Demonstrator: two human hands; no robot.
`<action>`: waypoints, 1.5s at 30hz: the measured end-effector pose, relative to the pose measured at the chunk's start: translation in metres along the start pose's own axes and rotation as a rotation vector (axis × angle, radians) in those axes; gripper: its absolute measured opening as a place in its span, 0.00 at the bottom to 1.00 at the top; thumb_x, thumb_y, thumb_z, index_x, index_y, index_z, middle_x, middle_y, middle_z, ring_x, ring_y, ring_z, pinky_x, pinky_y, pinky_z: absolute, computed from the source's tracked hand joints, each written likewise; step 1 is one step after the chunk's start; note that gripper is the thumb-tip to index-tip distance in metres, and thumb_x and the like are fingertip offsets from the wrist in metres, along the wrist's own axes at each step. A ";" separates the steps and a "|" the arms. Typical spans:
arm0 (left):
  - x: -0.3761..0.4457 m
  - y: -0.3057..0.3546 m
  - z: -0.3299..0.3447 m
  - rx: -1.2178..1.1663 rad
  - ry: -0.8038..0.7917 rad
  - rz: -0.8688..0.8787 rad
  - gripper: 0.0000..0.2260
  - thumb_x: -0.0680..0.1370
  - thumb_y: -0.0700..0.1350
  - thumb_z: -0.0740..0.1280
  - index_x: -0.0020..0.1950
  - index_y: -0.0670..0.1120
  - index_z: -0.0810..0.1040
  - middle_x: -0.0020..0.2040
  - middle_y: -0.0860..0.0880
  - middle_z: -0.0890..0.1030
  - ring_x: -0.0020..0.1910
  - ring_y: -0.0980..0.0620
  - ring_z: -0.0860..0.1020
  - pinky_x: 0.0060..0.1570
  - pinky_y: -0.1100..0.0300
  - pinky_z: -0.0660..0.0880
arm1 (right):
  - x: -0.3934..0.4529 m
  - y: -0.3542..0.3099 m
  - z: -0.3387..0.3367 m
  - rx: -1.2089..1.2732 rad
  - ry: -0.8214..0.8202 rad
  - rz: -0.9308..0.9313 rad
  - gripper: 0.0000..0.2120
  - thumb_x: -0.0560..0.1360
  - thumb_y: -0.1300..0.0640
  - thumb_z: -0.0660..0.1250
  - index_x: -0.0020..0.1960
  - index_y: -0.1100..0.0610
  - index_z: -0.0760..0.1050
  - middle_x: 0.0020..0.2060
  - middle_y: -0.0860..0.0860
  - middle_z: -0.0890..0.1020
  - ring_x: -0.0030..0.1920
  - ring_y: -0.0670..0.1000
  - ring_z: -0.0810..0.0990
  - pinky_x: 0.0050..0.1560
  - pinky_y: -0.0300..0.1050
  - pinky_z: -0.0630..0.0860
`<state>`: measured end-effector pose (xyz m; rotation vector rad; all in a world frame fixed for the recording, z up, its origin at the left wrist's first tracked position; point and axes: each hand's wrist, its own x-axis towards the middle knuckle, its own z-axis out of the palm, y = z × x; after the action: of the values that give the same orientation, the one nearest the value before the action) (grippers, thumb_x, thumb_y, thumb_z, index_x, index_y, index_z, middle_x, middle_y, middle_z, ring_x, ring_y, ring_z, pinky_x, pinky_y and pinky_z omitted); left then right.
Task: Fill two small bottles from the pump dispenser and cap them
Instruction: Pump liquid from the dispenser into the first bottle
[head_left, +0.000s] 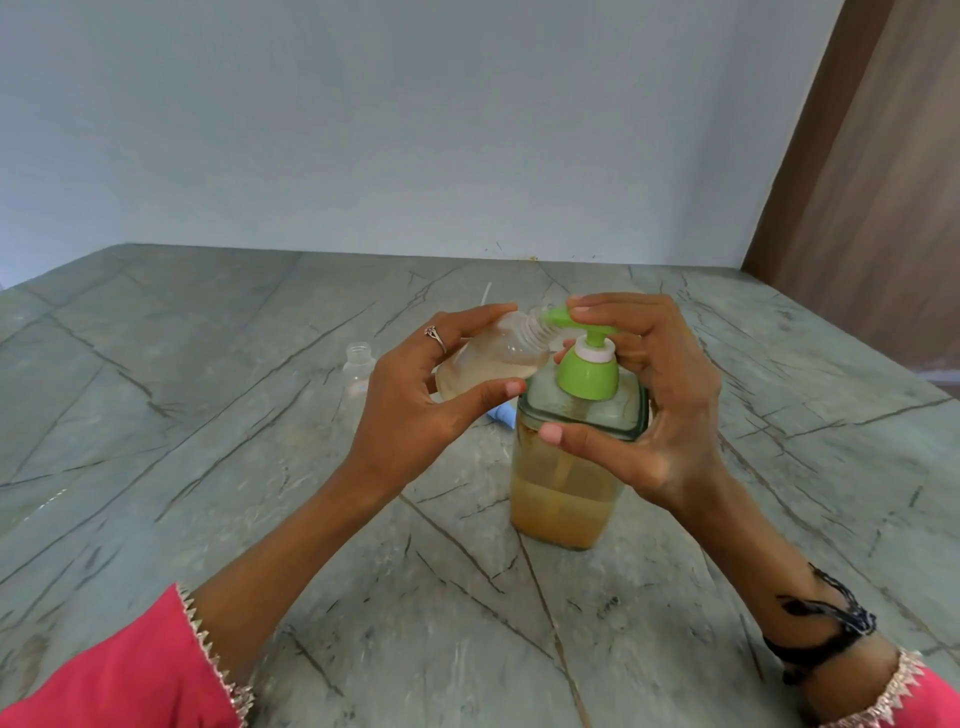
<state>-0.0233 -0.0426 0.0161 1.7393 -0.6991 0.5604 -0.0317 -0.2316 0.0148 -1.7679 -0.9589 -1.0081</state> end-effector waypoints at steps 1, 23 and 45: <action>0.000 0.000 0.000 0.003 -0.001 -0.001 0.20 0.68 0.52 0.70 0.59 0.58 0.72 0.55 0.56 0.78 0.53 0.63 0.77 0.45 0.73 0.73 | -0.001 0.000 0.000 0.004 -0.001 0.007 0.29 0.63 0.53 0.76 0.60 0.58 0.71 0.57 0.48 0.74 0.60 0.50 0.76 0.57 0.49 0.77; 0.000 -0.002 0.002 -0.034 0.010 -0.043 0.21 0.67 0.55 0.70 0.59 0.59 0.73 0.56 0.61 0.78 0.54 0.58 0.78 0.46 0.67 0.76 | -0.002 0.001 0.002 0.024 -0.014 0.027 0.33 0.64 0.51 0.74 0.65 0.56 0.67 0.62 0.48 0.71 0.64 0.48 0.72 0.59 0.44 0.73; 0.000 -0.002 0.000 -0.026 -0.001 -0.066 0.21 0.66 0.56 0.70 0.59 0.59 0.73 0.55 0.62 0.77 0.54 0.56 0.78 0.47 0.63 0.78 | -0.002 0.001 0.008 0.126 0.056 0.115 0.20 0.71 0.60 0.64 0.63 0.54 0.69 0.58 0.52 0.75 0.57 0.55 0.78 0.53 0.59 0.78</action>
<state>-0.0224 -0.0423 0.0147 1.7323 -0.6445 0.5037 -0.0300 -0.2251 0.0107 -1.6623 -0.8573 -0.8996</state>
